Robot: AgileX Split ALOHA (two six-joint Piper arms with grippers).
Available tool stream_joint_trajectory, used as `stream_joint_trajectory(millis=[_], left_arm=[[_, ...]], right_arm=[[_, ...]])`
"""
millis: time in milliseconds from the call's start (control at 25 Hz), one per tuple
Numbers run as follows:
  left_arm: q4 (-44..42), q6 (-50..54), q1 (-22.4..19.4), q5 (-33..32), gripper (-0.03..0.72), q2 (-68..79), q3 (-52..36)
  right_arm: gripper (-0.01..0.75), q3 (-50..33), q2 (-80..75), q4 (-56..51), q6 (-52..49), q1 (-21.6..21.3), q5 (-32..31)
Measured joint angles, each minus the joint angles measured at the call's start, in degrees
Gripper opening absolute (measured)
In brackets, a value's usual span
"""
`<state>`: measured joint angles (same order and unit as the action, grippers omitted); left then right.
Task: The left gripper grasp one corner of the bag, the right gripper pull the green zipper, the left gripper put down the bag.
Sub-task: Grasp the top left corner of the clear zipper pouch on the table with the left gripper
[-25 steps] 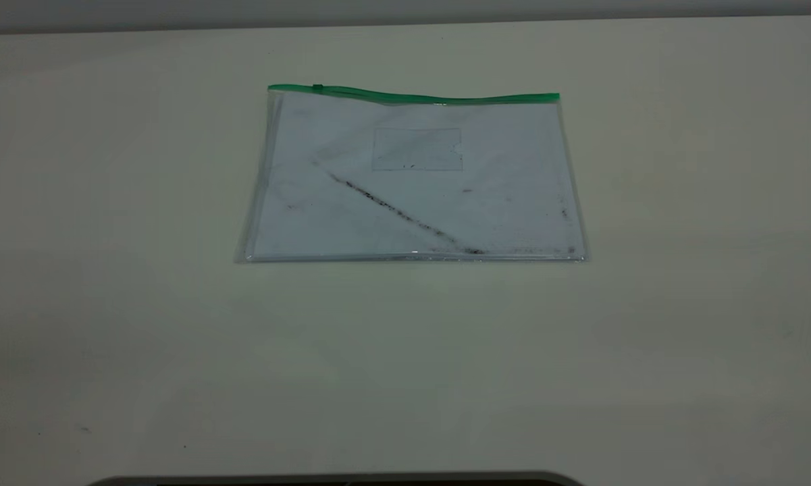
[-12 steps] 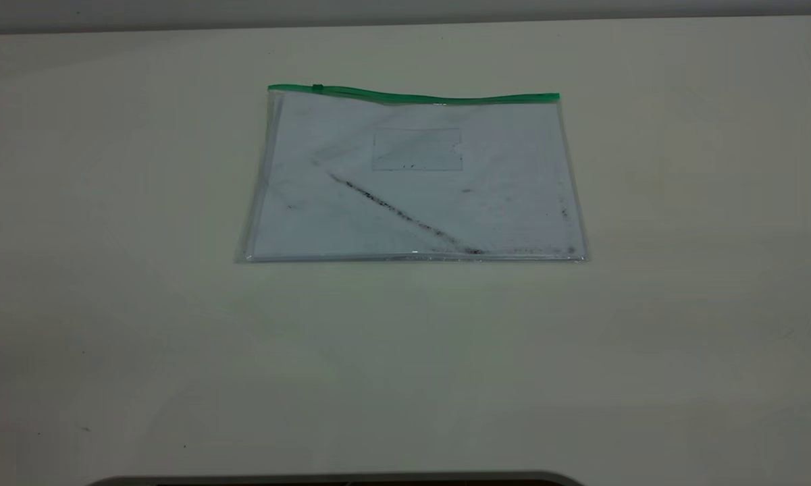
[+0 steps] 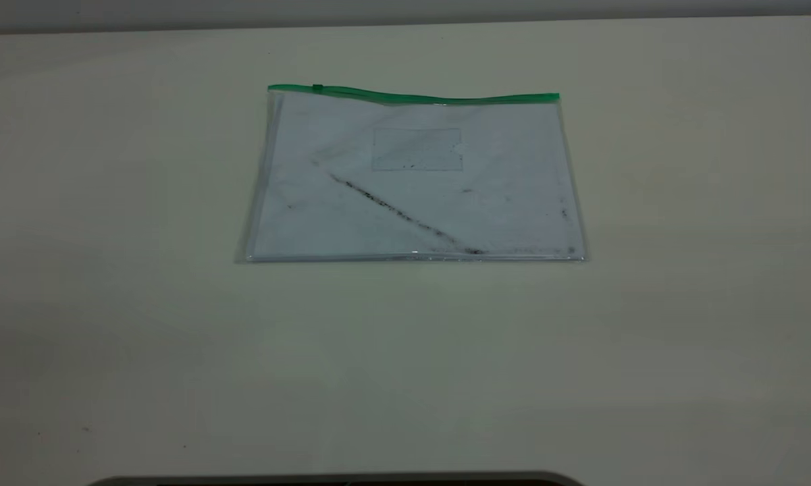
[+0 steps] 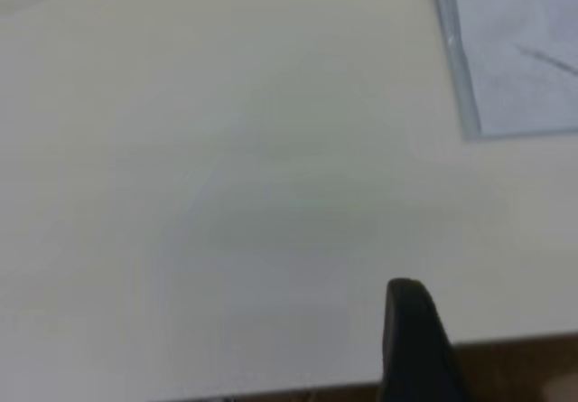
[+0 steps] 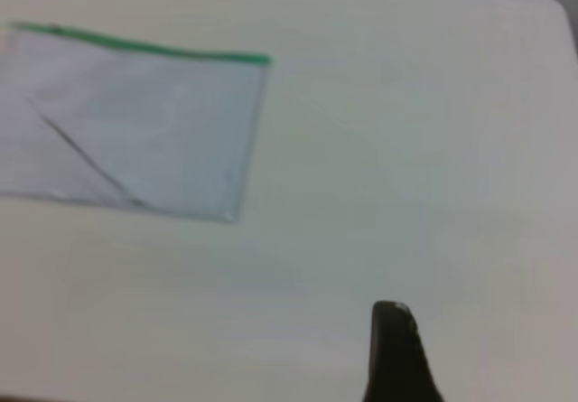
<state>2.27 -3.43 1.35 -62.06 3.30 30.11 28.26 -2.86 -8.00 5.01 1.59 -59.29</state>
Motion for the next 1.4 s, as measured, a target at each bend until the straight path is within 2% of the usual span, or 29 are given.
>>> stream_joint_trajectory(millis=[280,480,720,880,1160,1400], left_arm=[[0.0,-0.01,0.0,11.27,0.486,24.15,5.26],[0.0,-0.19,0.0,21.23,0.486,40.14,7.65],[0.42,-0.32,-0.02,29.43,0.486,57.79,9.65],[4.46,-2.03,-0.02,32.64,0.486,69.06,13.22],[13.18,-11.53,-0.02,40.36,0.486,87.41,20.66],[20.21,-20.52,-0.02,42.03,0.486,106.04,33.4]], right_arm=[[0.524,0.0,-21.97,-5.63,7.78,0.0,18.54],[0.524,0.25,-38.68,-12.75,16.93,0.0,27.59],[0.524,6.23,-56.42,-27.92,32.18,0.0,30.3],[0.524,11.27,-67.16,-41.09,44.35,0.66,30.31],[0.524,19.79,-81.83,-60.25,63.25,6.68,30.99],[0.524,24.57,-90.79,-66.3,68.31,10.43,30.49]])
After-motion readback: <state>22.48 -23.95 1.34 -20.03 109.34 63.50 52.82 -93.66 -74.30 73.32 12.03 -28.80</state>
